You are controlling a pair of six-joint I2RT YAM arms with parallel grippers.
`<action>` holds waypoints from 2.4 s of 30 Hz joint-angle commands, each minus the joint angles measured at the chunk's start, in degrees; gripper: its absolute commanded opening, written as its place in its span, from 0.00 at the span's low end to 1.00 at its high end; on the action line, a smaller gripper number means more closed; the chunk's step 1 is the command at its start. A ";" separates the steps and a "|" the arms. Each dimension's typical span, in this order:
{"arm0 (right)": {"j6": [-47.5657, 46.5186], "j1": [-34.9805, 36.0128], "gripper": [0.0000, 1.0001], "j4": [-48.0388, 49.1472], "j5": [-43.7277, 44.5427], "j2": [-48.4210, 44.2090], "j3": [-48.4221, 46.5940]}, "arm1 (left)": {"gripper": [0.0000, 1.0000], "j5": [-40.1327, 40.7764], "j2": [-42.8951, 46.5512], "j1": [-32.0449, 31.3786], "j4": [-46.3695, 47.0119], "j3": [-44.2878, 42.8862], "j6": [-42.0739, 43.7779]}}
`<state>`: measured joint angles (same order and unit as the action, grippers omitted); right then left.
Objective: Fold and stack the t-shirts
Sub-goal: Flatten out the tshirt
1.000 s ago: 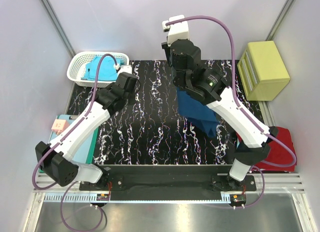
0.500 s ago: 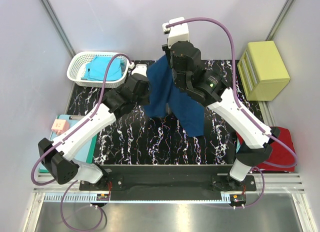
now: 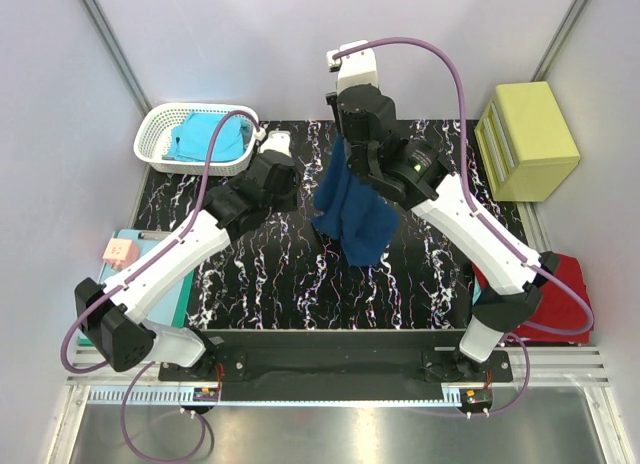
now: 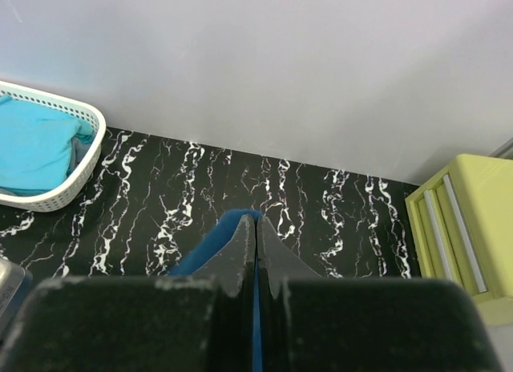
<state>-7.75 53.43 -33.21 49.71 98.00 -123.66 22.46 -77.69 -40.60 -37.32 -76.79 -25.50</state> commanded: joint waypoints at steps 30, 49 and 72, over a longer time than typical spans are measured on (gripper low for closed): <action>16.36 -17.57 0.00 -7.13 -13.94 8.80 -12.39 | 0.32 -2.33 -3.52 -2.12 6.47 5.78 0.71; 8.63 -12.47 0.00 -7.22 -5.51 -19.15 6.49 | 0.52 -9.01 -19.07 -1.41 8.49 -4.05 -1.92; 6.60 -11.24 0.00 -5.20 -5.06 -24.26 13.88 | 0.51 -24.65 -19.80 -6.07 35.77 1.80 -6.41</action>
<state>-0.23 41.39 -42.65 43.05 75.48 -110.15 0.95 -106.06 -43.66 -16.51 -82.98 -34.00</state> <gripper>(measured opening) 0.011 0.515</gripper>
